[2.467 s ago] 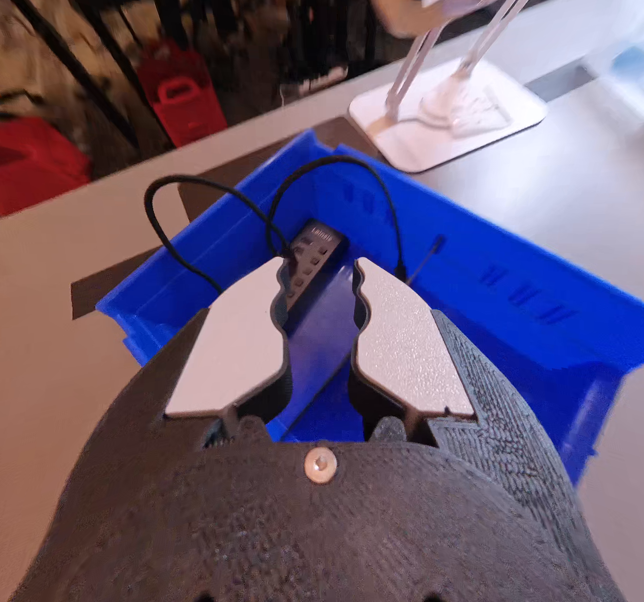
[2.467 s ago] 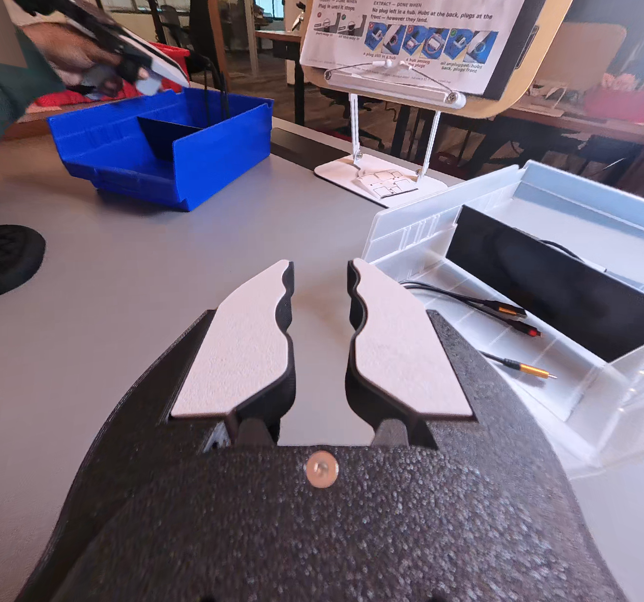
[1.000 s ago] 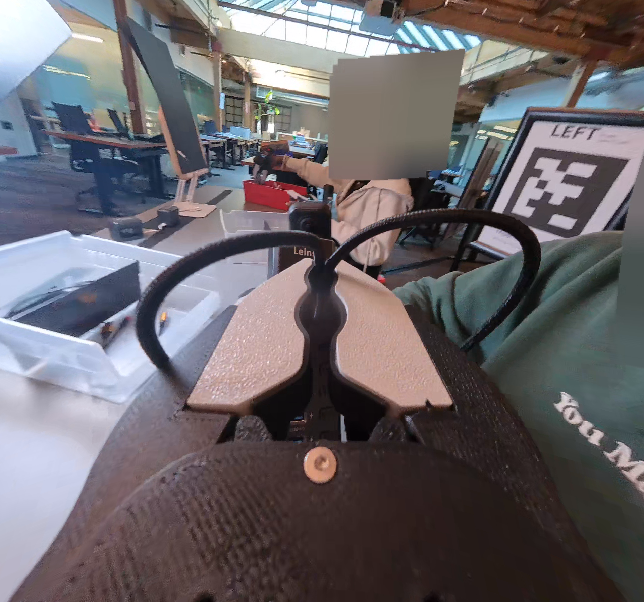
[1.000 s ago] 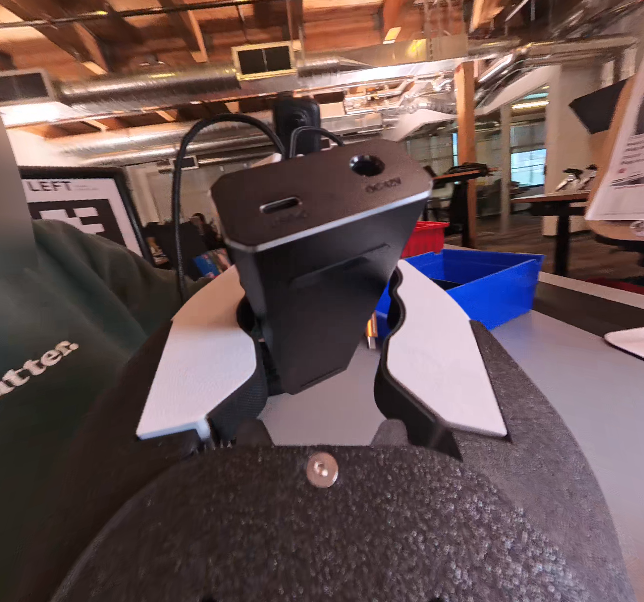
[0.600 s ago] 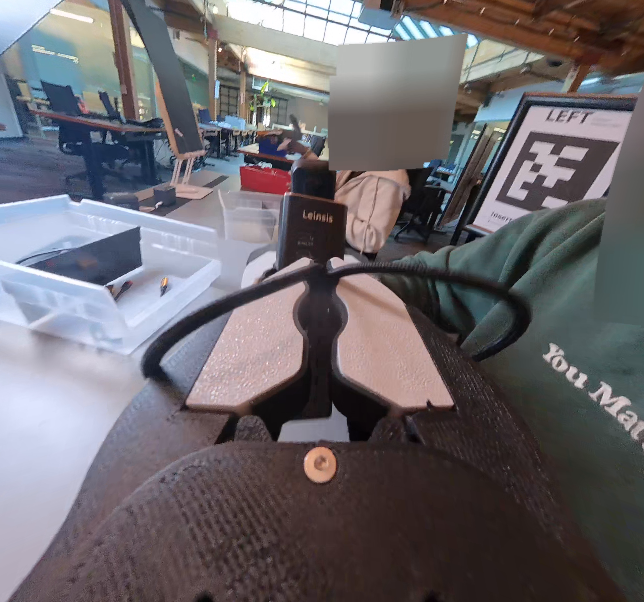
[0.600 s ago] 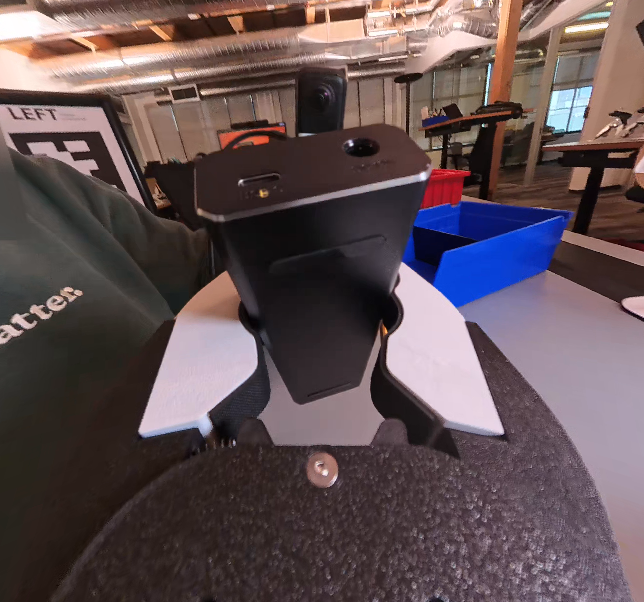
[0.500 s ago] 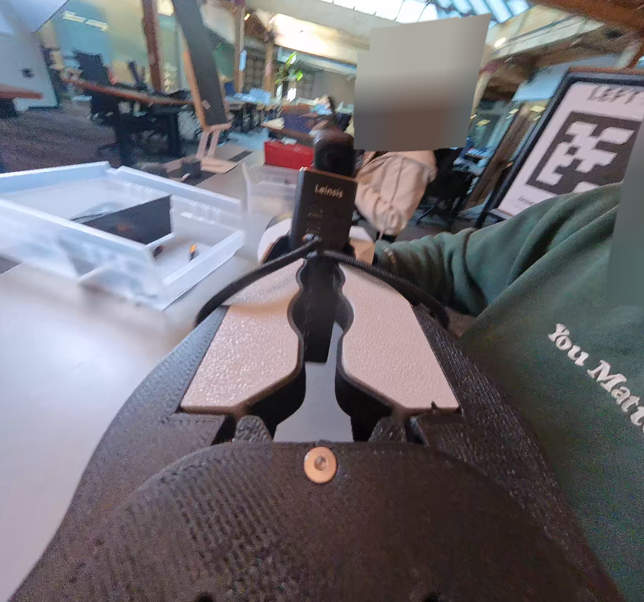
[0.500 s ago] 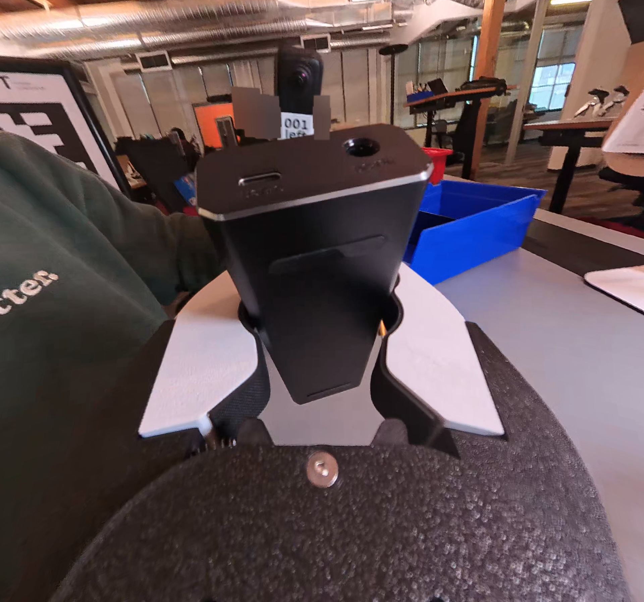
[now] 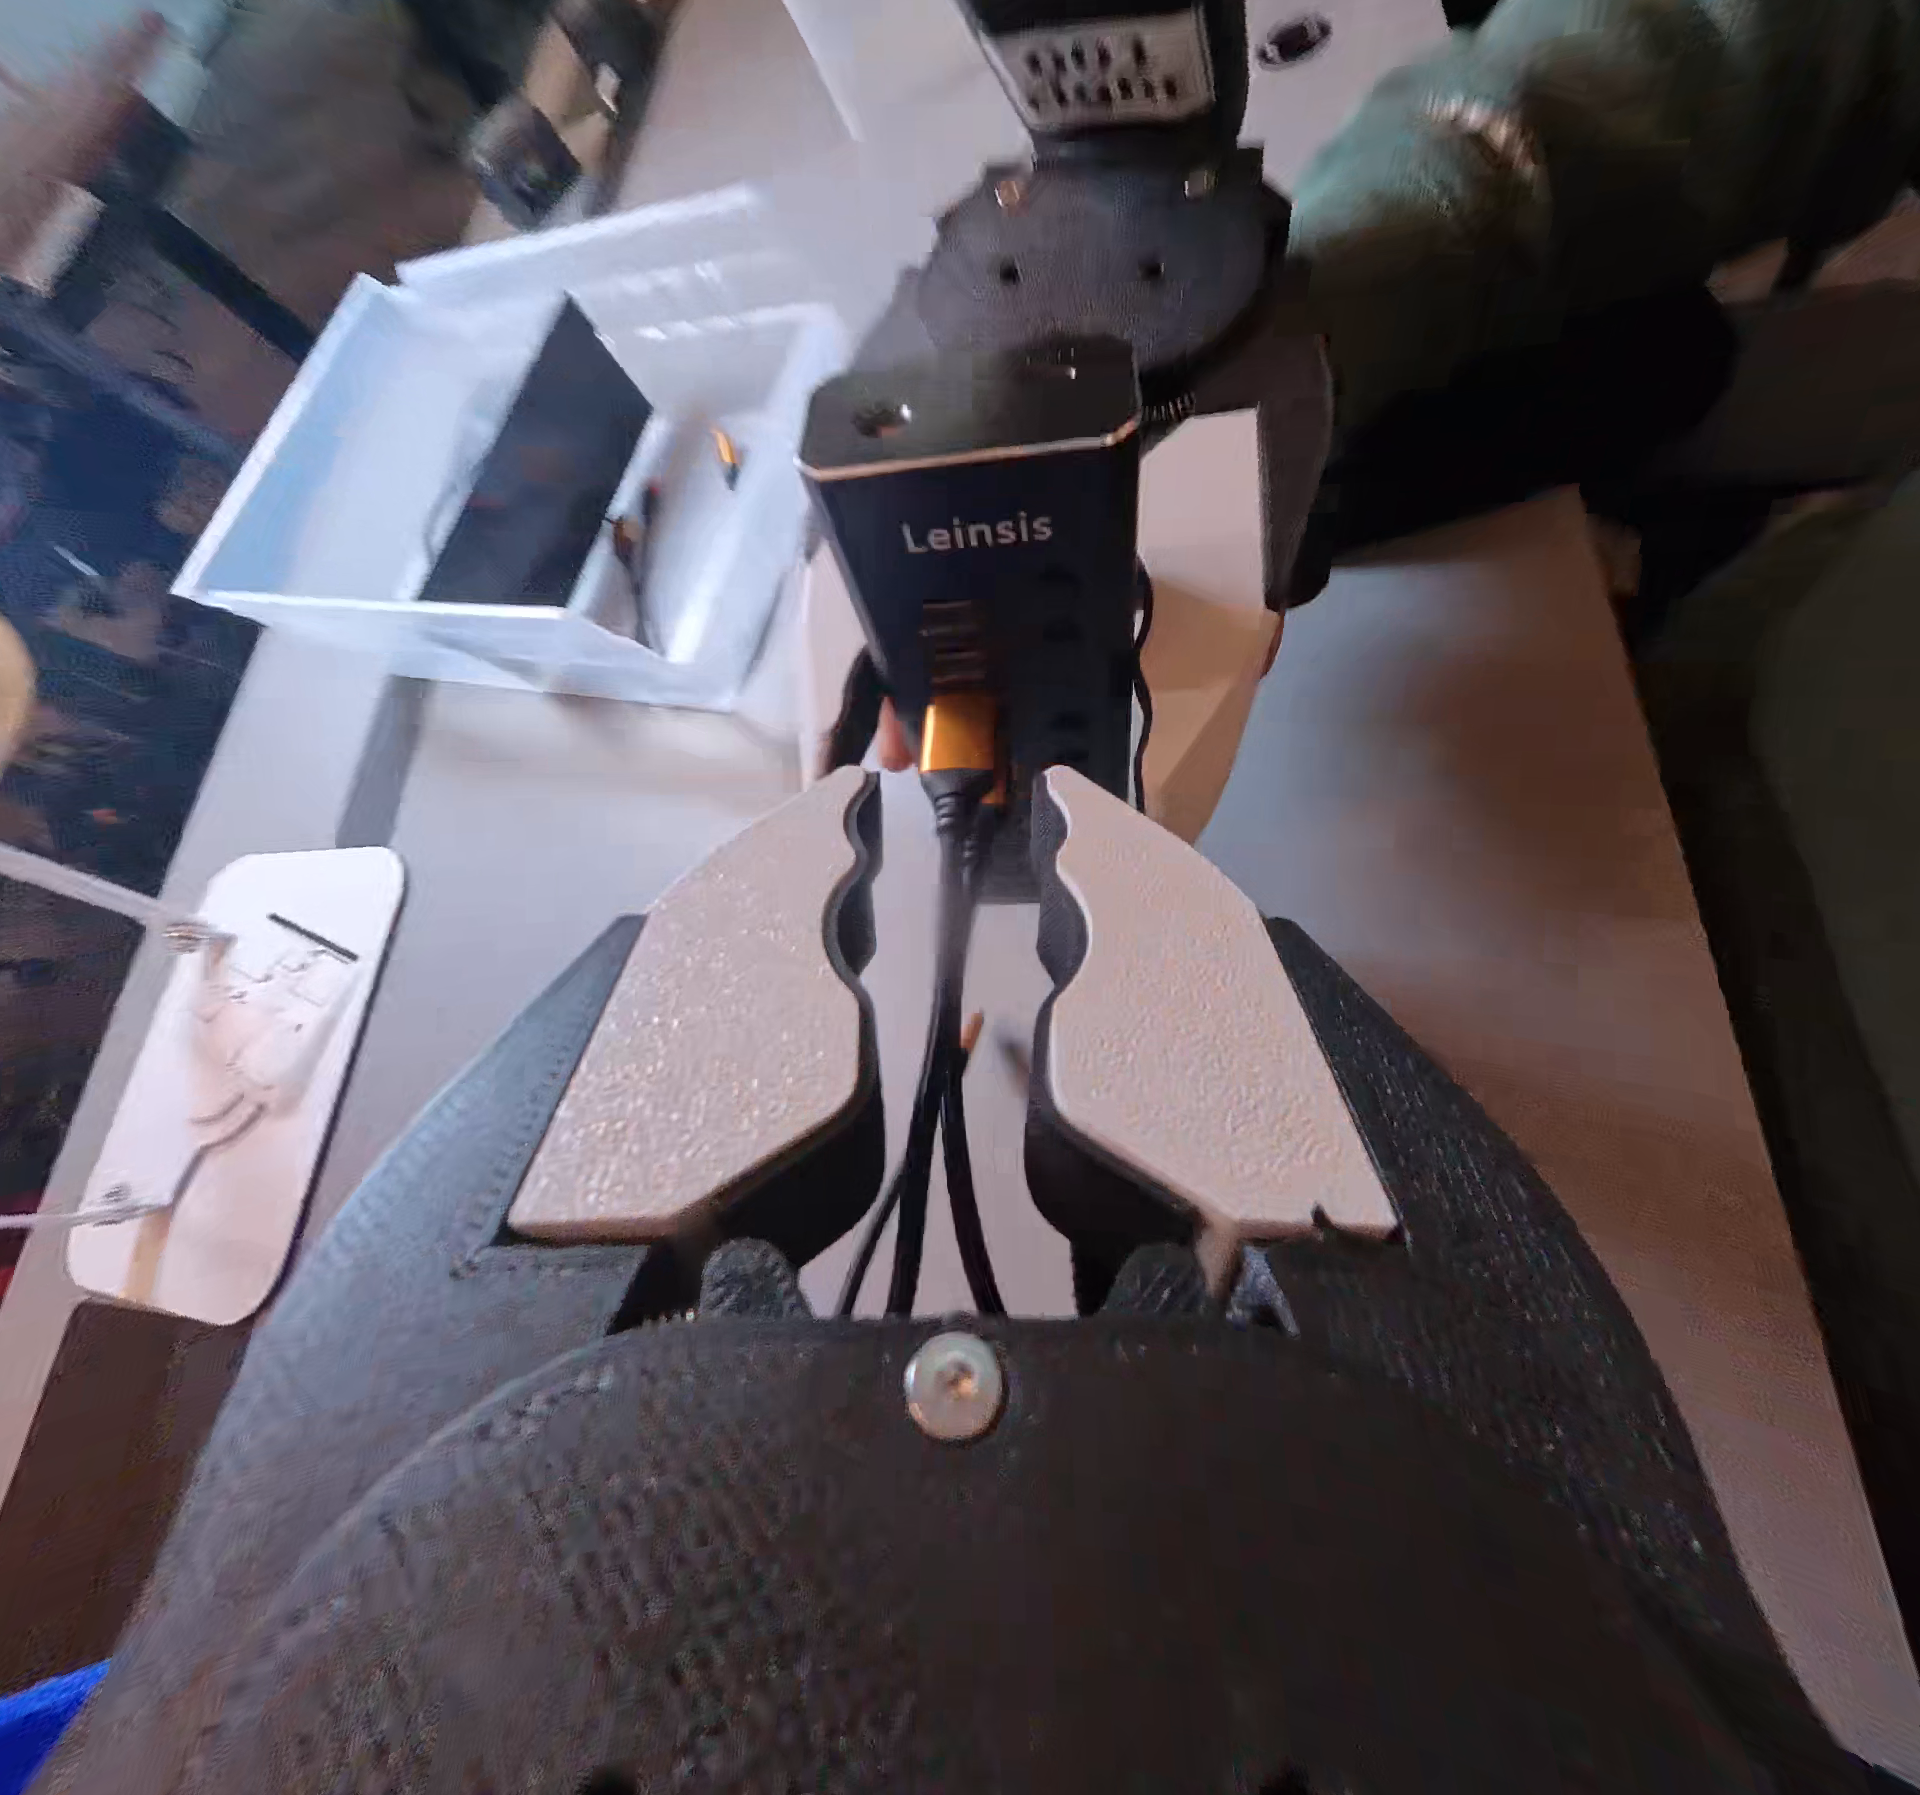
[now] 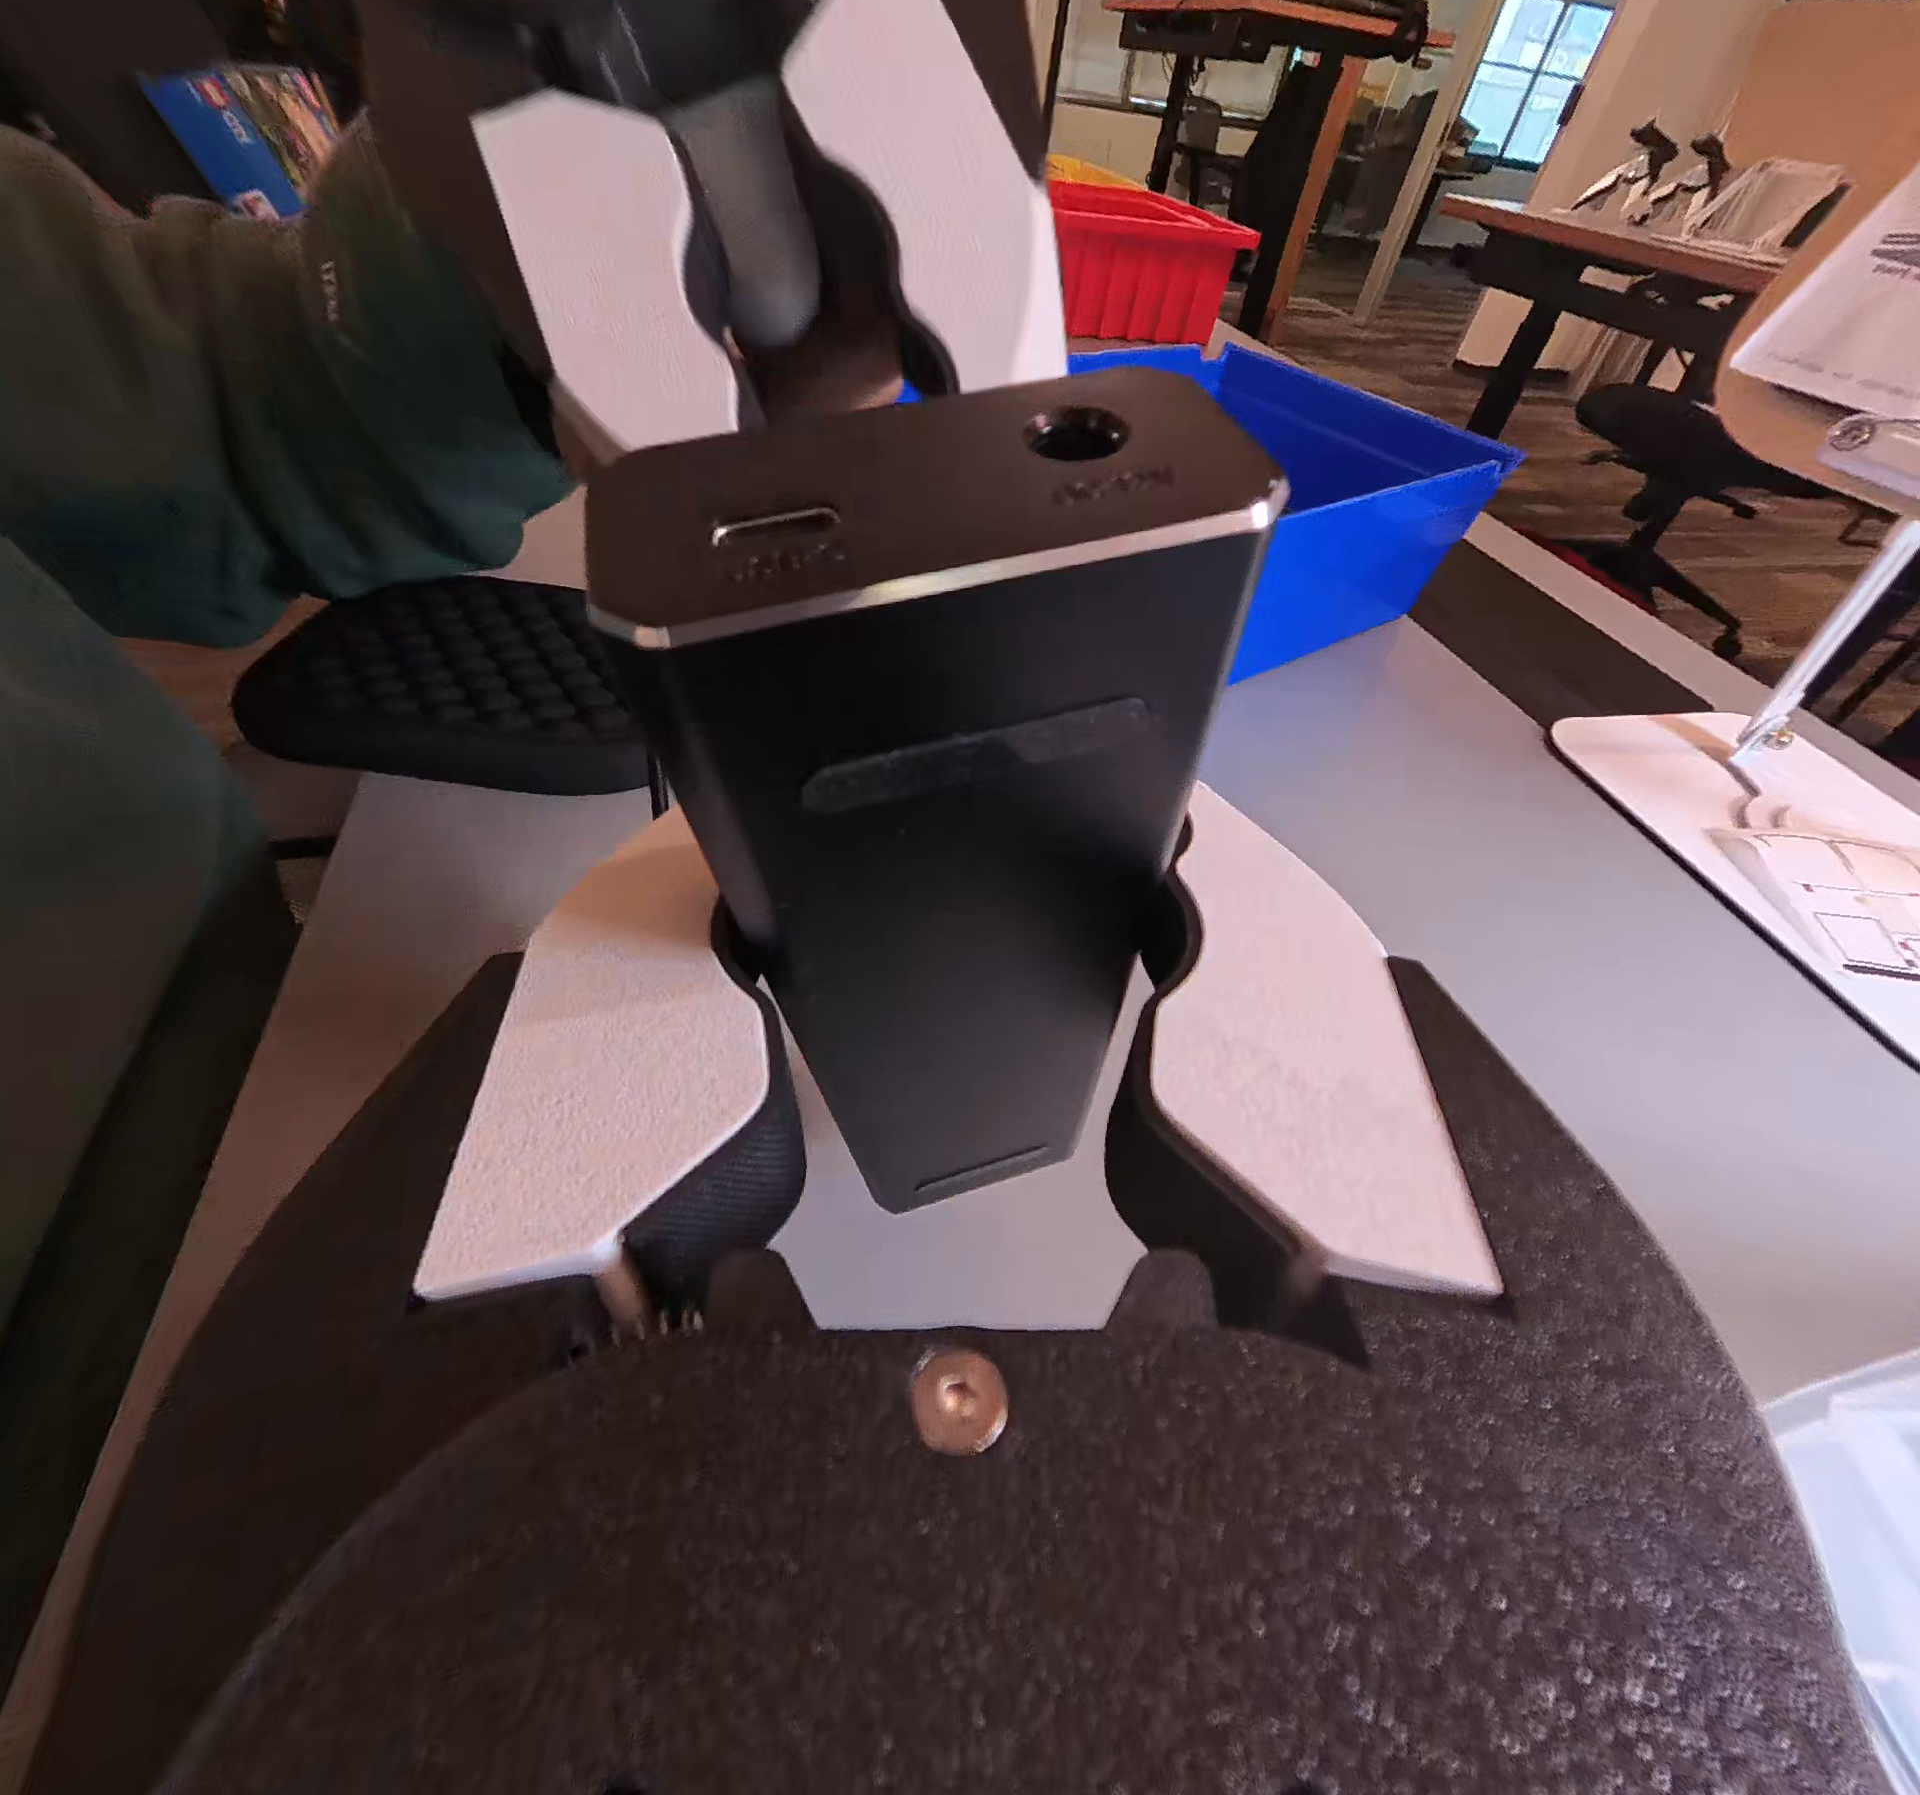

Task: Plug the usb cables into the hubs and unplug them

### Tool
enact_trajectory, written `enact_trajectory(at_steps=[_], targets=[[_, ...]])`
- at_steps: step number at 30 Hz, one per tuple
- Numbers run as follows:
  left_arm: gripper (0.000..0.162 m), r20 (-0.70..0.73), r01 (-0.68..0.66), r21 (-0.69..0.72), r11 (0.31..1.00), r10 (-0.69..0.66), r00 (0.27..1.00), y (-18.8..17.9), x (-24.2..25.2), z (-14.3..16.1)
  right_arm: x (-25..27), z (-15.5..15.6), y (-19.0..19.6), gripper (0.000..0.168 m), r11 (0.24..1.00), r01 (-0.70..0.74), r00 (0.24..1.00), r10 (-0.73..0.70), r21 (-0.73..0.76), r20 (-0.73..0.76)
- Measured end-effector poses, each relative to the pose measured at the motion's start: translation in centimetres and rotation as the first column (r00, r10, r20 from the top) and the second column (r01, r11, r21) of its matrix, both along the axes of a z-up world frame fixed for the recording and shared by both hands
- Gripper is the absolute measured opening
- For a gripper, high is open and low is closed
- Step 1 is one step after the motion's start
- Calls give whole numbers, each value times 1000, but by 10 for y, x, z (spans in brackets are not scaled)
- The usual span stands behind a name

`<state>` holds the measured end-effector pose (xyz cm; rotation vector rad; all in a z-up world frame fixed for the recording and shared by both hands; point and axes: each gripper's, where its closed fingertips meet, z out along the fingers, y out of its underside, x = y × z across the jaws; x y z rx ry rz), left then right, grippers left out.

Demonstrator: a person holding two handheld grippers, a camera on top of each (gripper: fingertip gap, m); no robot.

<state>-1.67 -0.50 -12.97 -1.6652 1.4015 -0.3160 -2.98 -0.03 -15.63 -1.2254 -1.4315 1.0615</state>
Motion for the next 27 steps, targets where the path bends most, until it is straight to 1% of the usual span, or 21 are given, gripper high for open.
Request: enact_trajectory(at_steps=[2, 4, 8, 14, 17, 18, 22, 24, 27], targets=[[22, -30, 17, 0, 1000, -17, 999, 7, 9, -10, 0, 0, -2, 72, 999, 8, 1000, -8, 35, 3], [17, -7, 45, -42, 998, -45, 999, 6, 18, -14, 2, 0, -3, 72, 997, 21, 1000, -22, 79, 1], [17, -22, 15, -34, 999, -15, 1000, 8, 18, -14, 2, 2, 1, 72, 991, 46, 999, -44, 127, -17], [17, 43, 0, -67, 998, 3, 999, 0, 6, -16, -5, 5, -8, 69, 994, -23, 998, 29, 105, -57], [17, 67, -11, -82, 997, 16, 998, -2, 2, -17, -7, 8, -11, 66, 994, -33, 995, 42, 100, -87], [17, 71, -2, -87, 996, 9, 997, -4, 2, -16, -7, 8, -13, 66, 994, -54, 995, 62, 90, -82], [16, 44, 55, -110, 992, -50, 998, -13, 0, -21, -2, -3, -28, 63, 976, -217, 976, 217, 4, -34], [16, 53, 91, -115, 989, -86, 995, -17, 1, -22, 1, -7, -34, 61, 962, -273, 962, 273, 21, 10], [16, 43, 128, -99, 987, -124, 991, -22, 4, -22, -1, -12, -43, 66, 948, -308, 950, 302, 77, 75]])
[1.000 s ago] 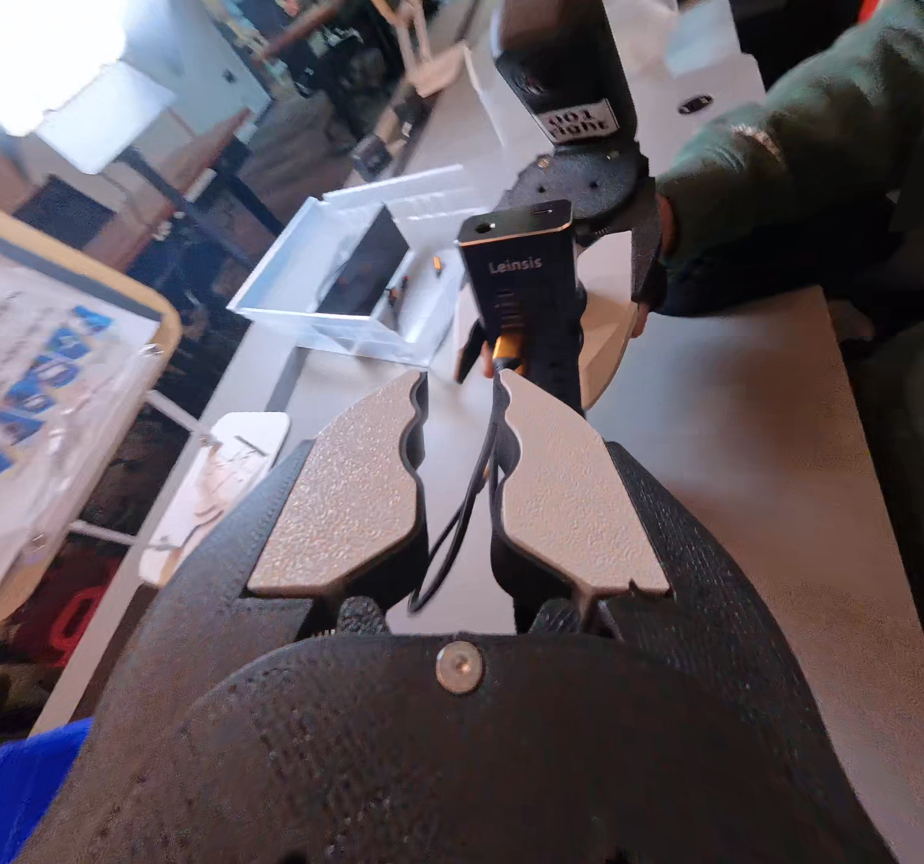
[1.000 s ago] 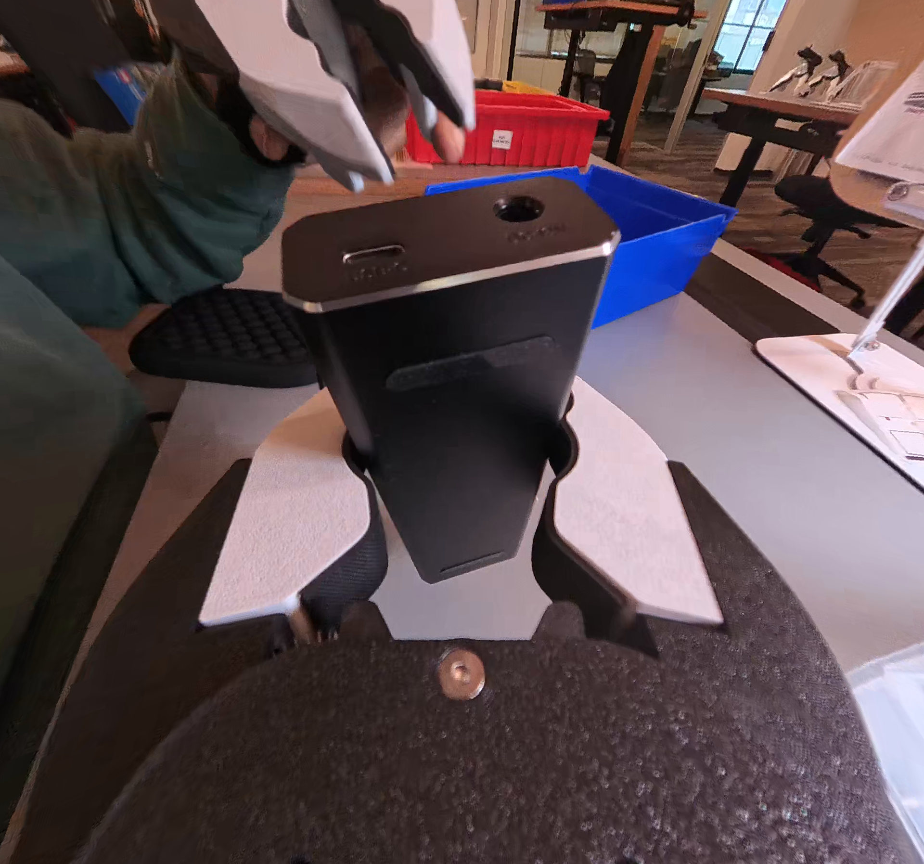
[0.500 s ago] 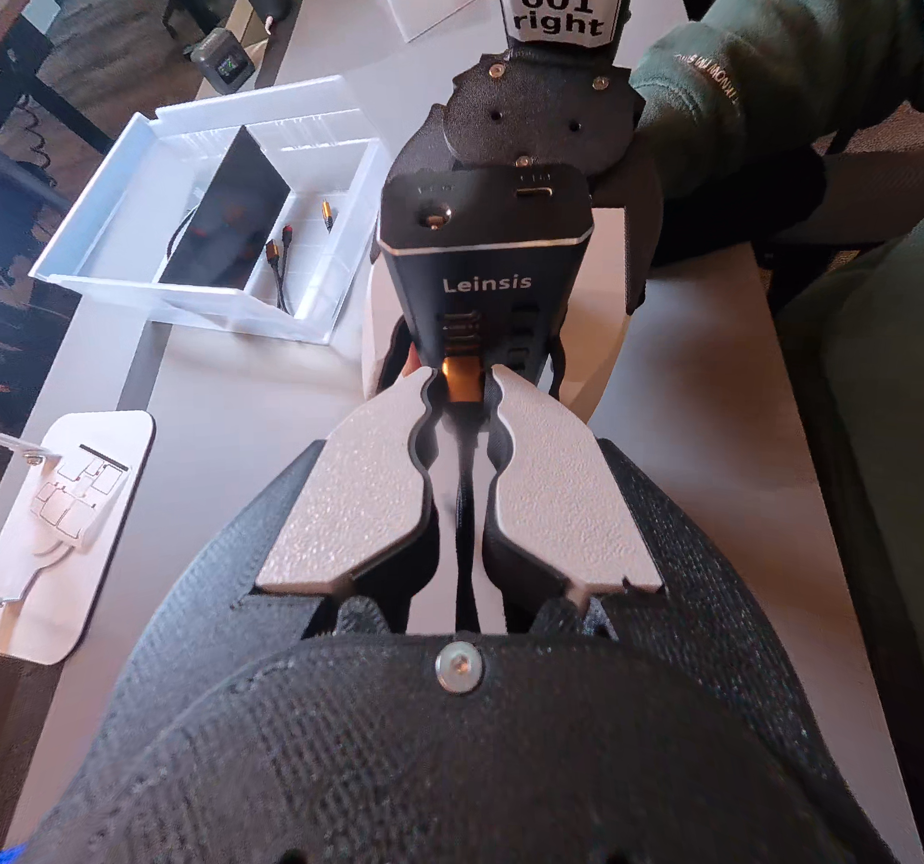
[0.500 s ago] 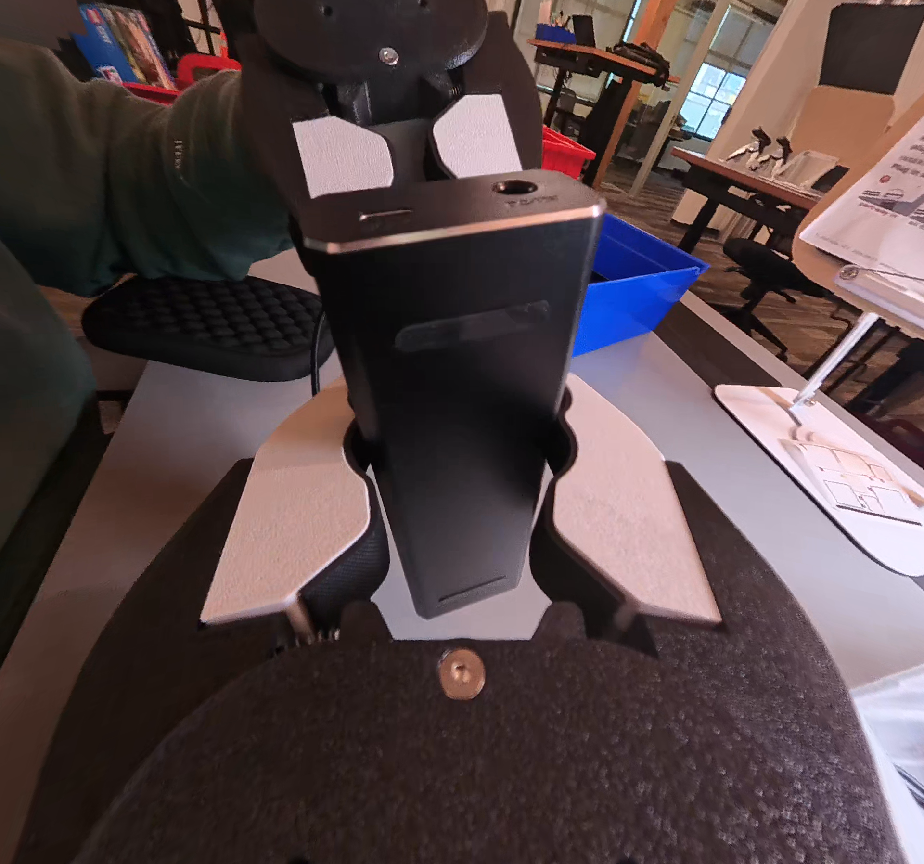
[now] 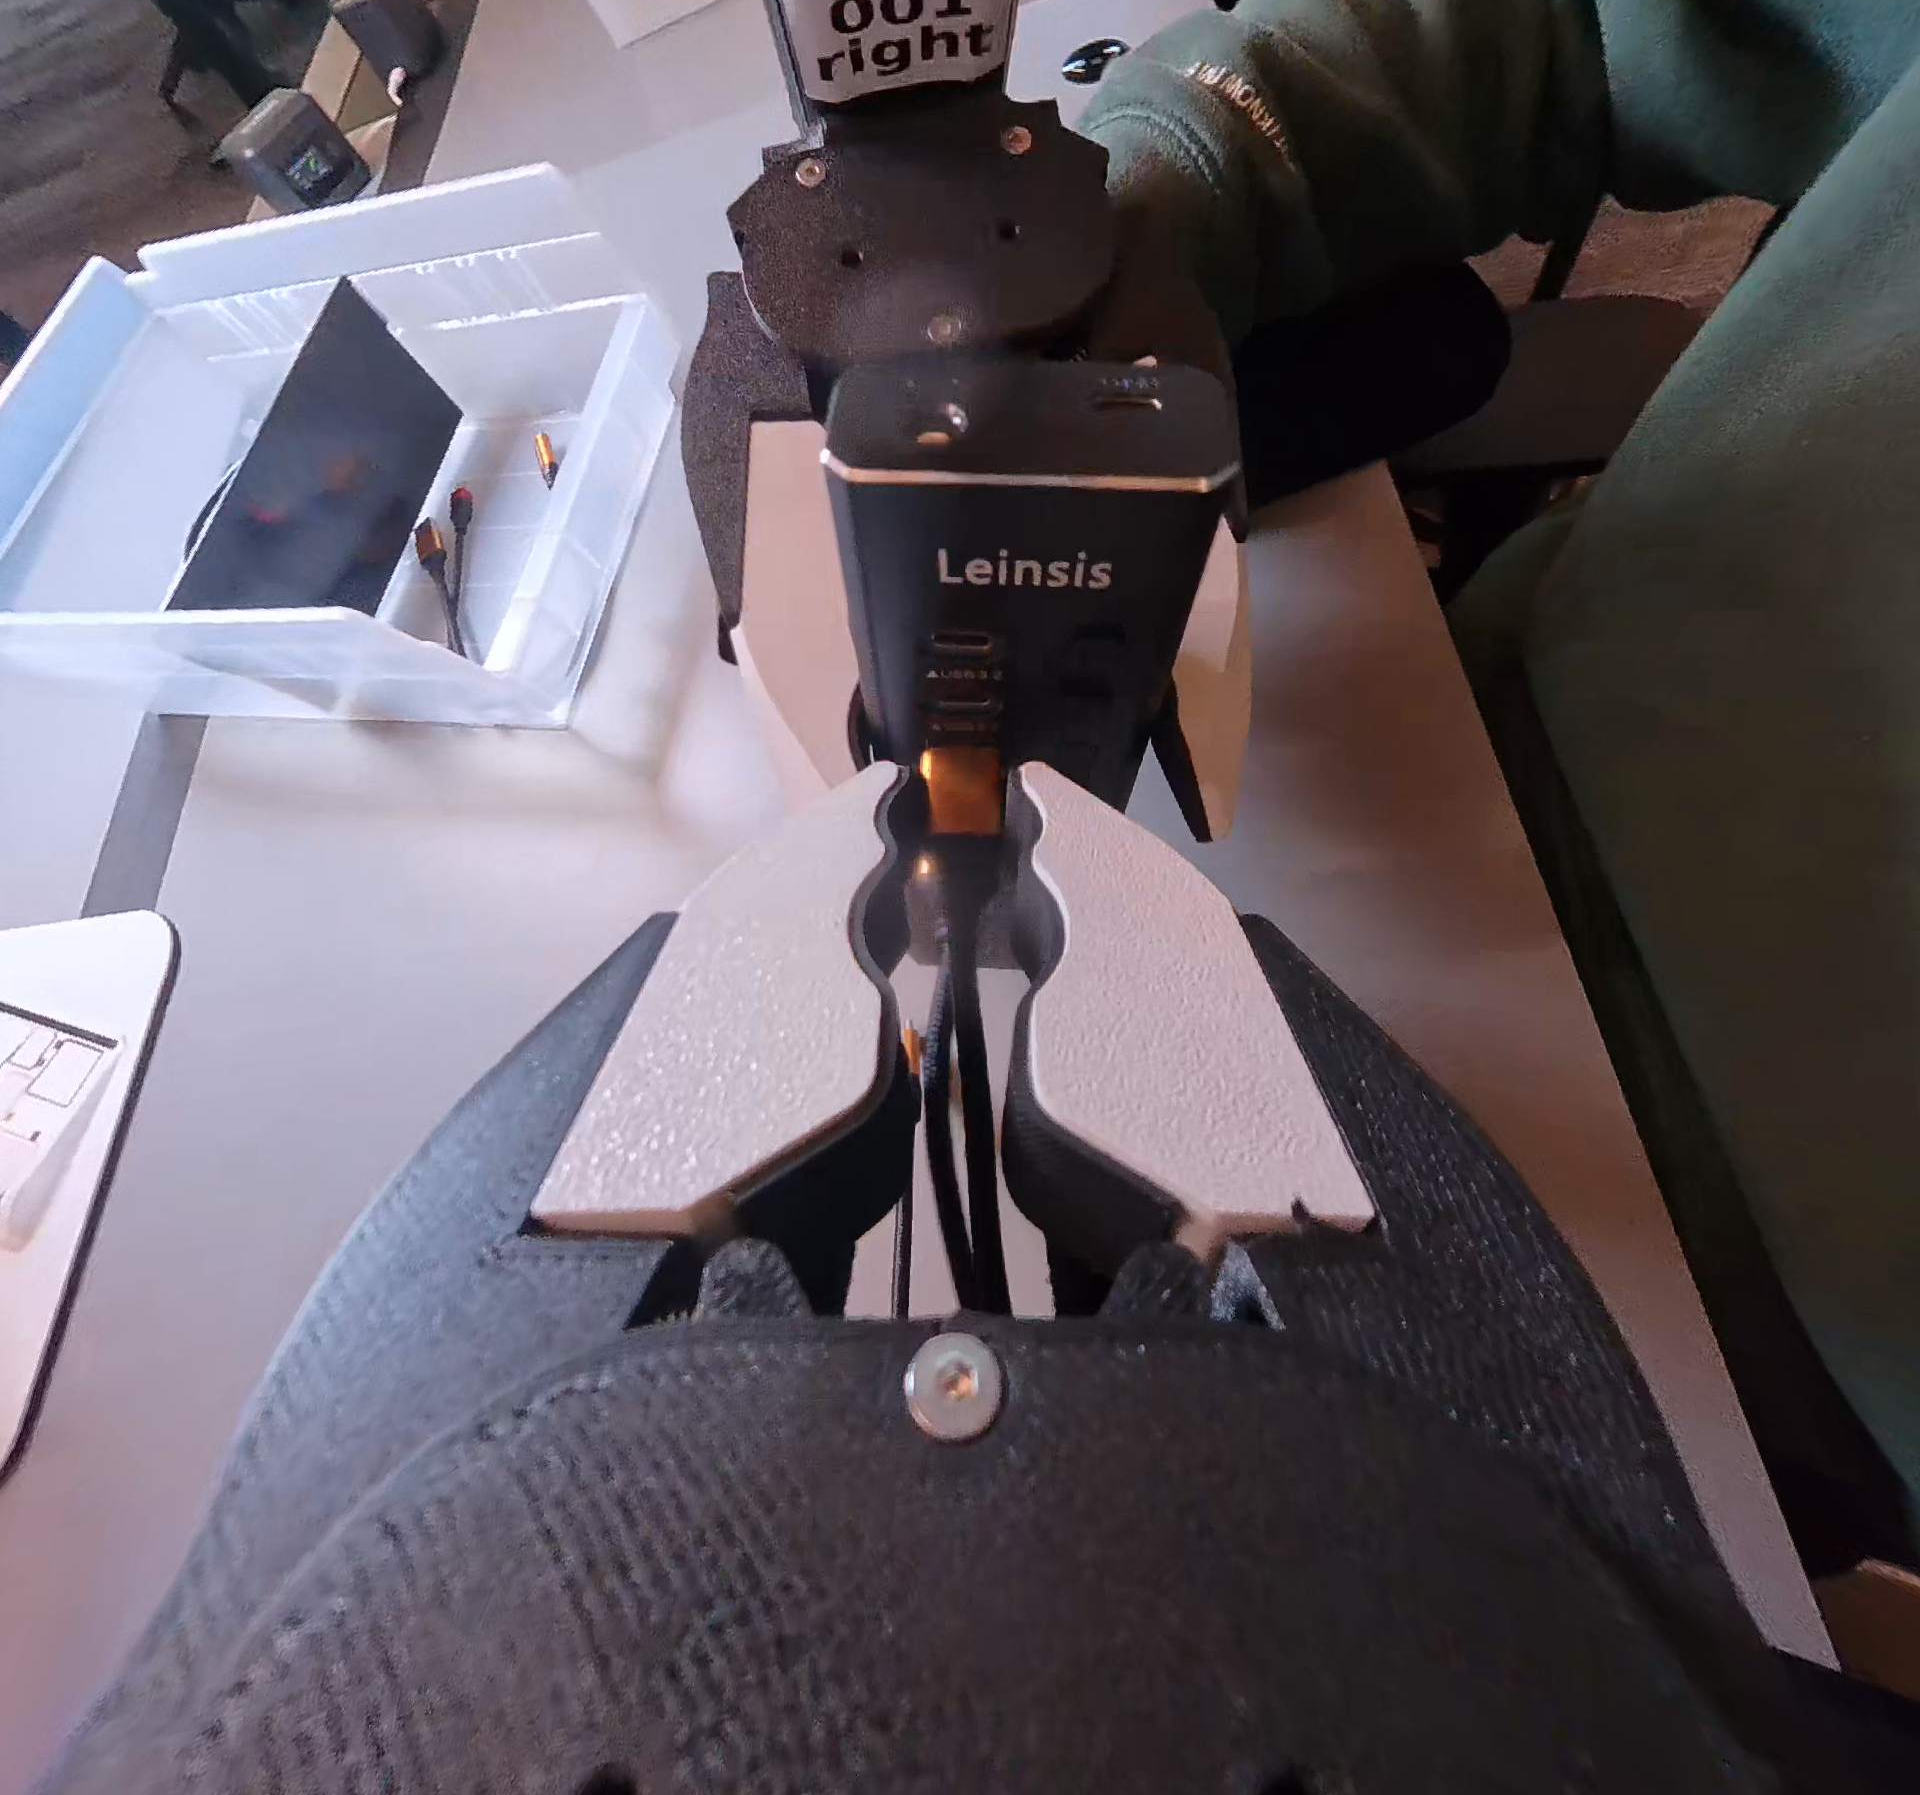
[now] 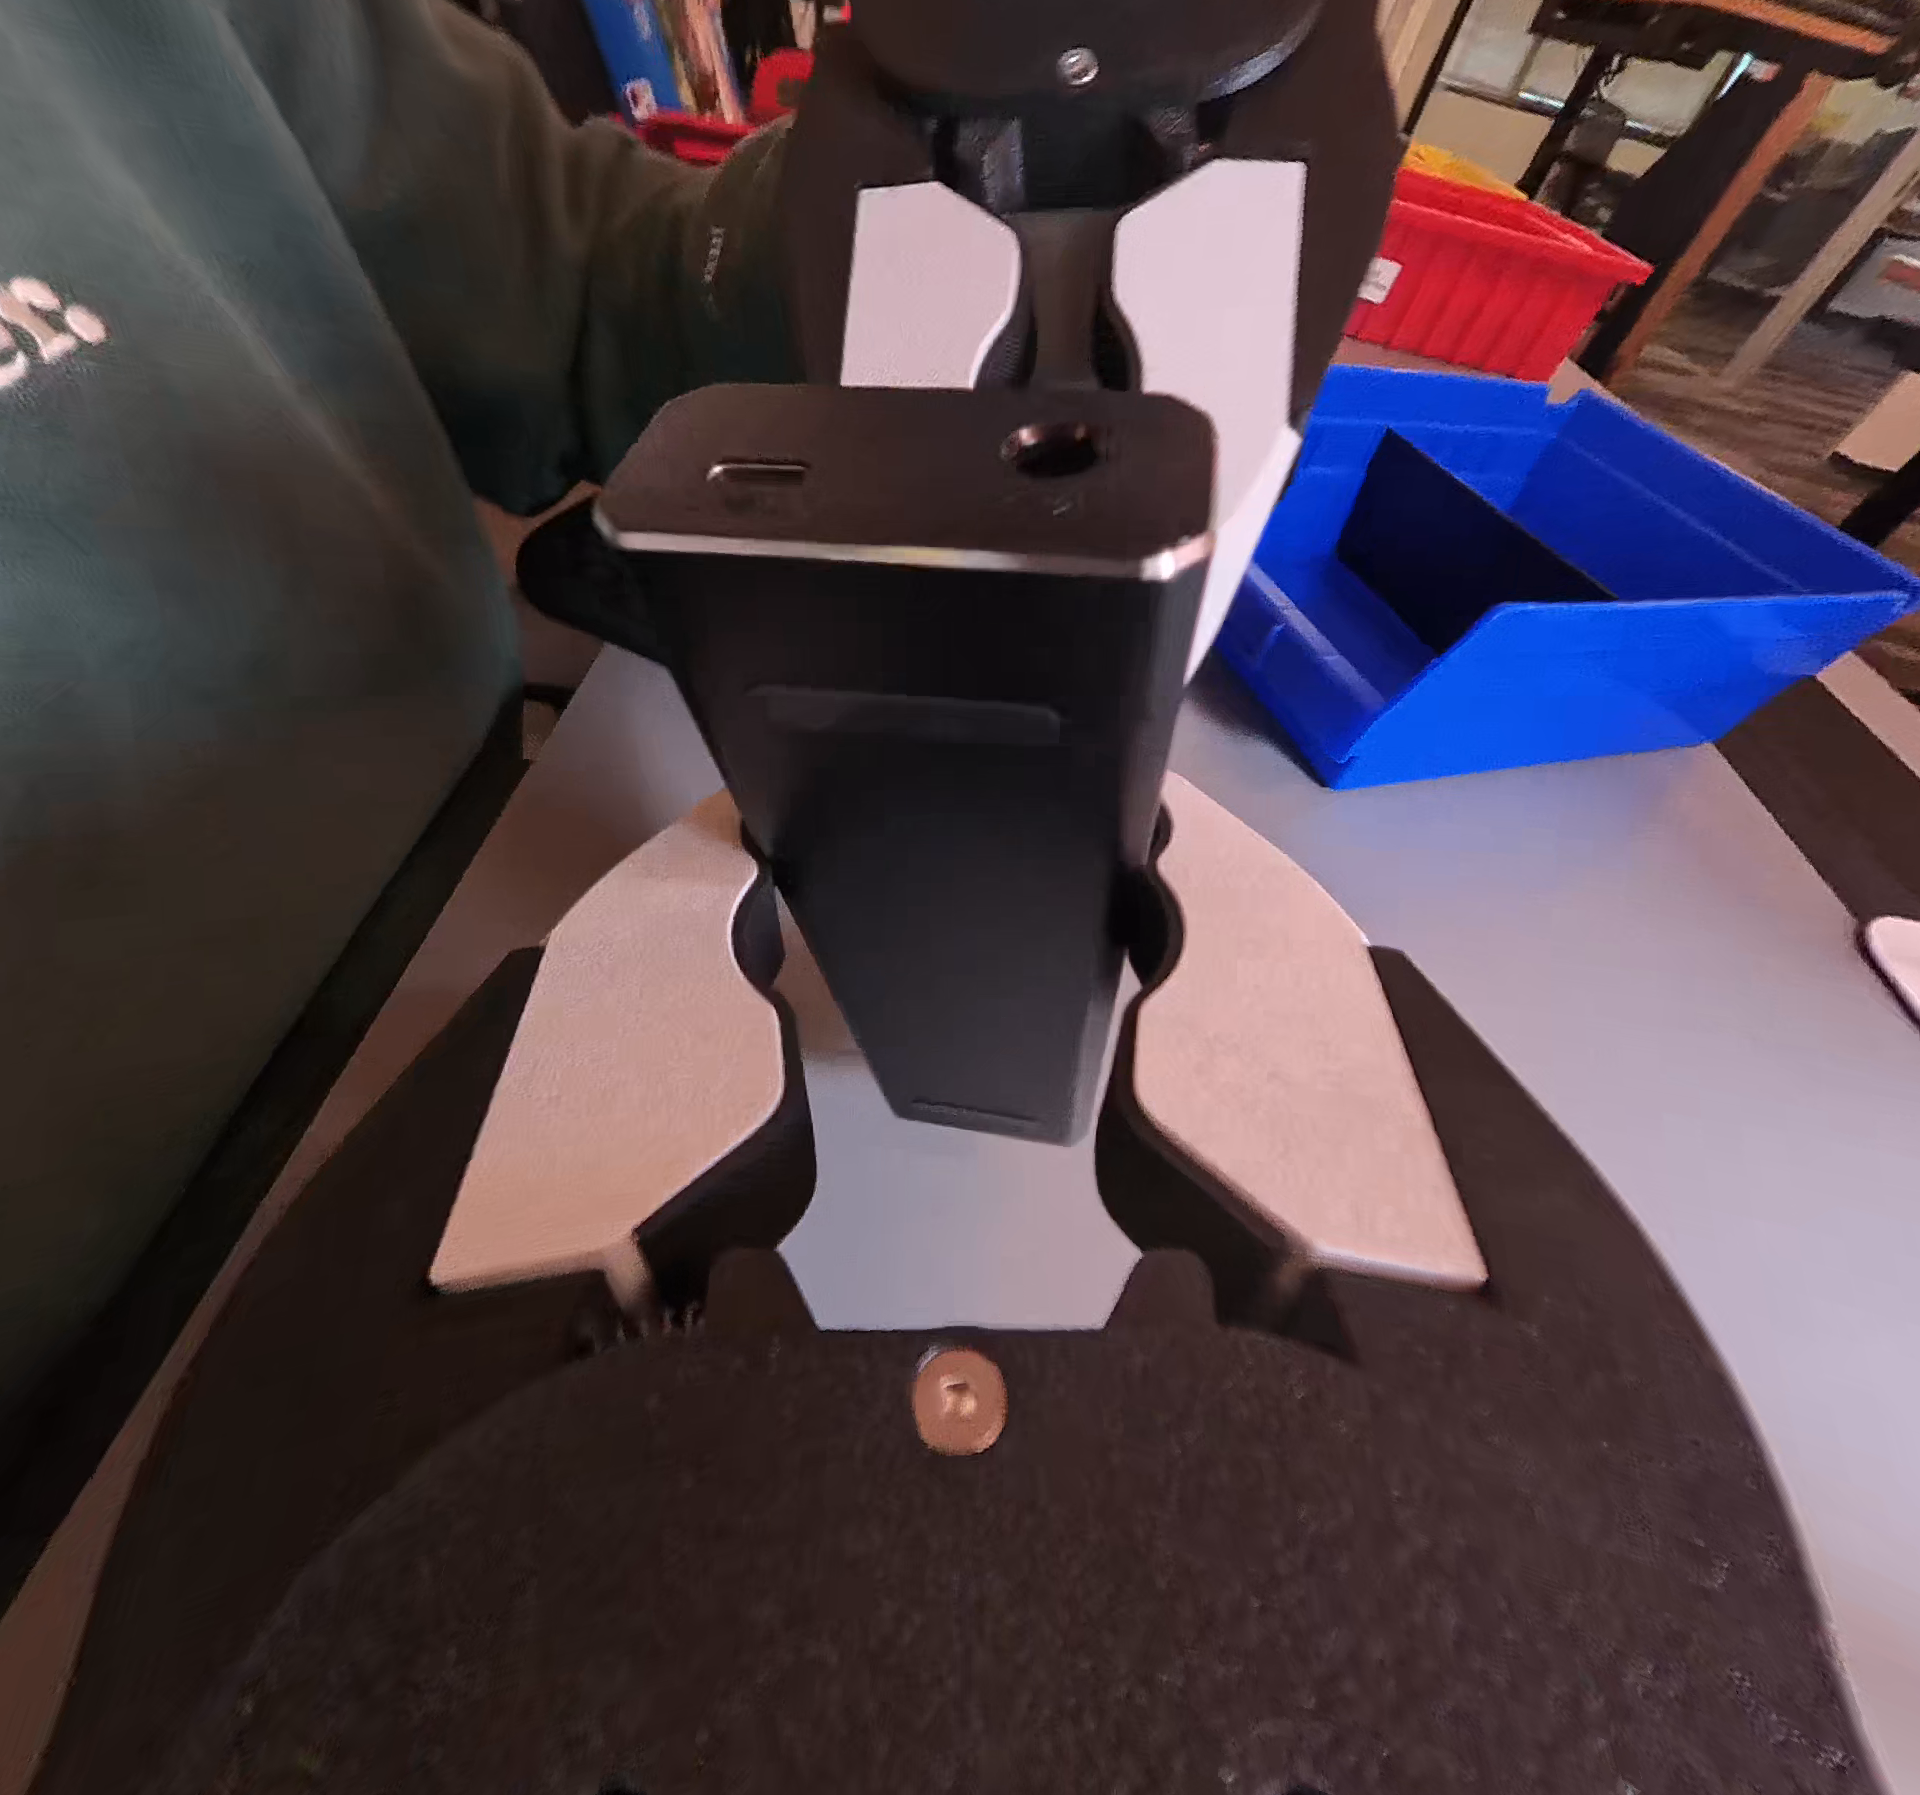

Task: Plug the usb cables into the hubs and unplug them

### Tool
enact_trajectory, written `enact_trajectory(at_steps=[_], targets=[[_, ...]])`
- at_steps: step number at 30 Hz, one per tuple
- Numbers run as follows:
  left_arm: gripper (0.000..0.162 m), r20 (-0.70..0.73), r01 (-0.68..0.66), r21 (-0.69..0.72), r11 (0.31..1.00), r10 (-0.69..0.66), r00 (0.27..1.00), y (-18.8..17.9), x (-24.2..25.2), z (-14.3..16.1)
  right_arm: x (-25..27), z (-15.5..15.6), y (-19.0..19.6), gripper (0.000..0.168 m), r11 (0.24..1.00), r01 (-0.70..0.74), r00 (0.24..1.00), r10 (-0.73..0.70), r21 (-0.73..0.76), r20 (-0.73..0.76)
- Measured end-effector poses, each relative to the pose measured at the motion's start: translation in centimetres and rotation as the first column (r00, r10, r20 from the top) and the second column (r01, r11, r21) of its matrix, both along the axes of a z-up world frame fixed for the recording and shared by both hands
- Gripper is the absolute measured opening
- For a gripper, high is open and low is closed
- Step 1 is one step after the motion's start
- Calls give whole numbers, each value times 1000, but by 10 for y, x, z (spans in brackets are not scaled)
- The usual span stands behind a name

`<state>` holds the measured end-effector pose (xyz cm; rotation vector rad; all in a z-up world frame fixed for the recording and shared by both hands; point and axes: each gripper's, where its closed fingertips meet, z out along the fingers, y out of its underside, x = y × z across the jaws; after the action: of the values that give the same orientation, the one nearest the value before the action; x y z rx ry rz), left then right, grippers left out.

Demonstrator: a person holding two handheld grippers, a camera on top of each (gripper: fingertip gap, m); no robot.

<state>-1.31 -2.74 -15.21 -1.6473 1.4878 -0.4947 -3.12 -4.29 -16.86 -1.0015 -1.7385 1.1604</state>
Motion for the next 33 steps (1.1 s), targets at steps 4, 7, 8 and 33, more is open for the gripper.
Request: enact_trajectory(at_steps=[4, 7, 8, 33], targets=[[16, 40, -3, -9, 1000, 4, 999, -2, -1, 6, -2, 11, 0, 63, 997, 64, 996, -60, 50, -72], [17, 25, -16, 19, 1000, 16, 1000, -1, -1, 4, -1, 9, 2, 63, 993, 92, 993, -85, 73, -87], [17, 29, -17, 15, 1000, 17, 999, -1, -1, 4, 0, 9, 1, 63, 995, 83, 993, -78, 57, -89], [4, 128, -4, -67, 998, 12, 992, -22, -15, 4, 13, 14, -15, 62, 1000, -13, 996, 13, -3, -88]])
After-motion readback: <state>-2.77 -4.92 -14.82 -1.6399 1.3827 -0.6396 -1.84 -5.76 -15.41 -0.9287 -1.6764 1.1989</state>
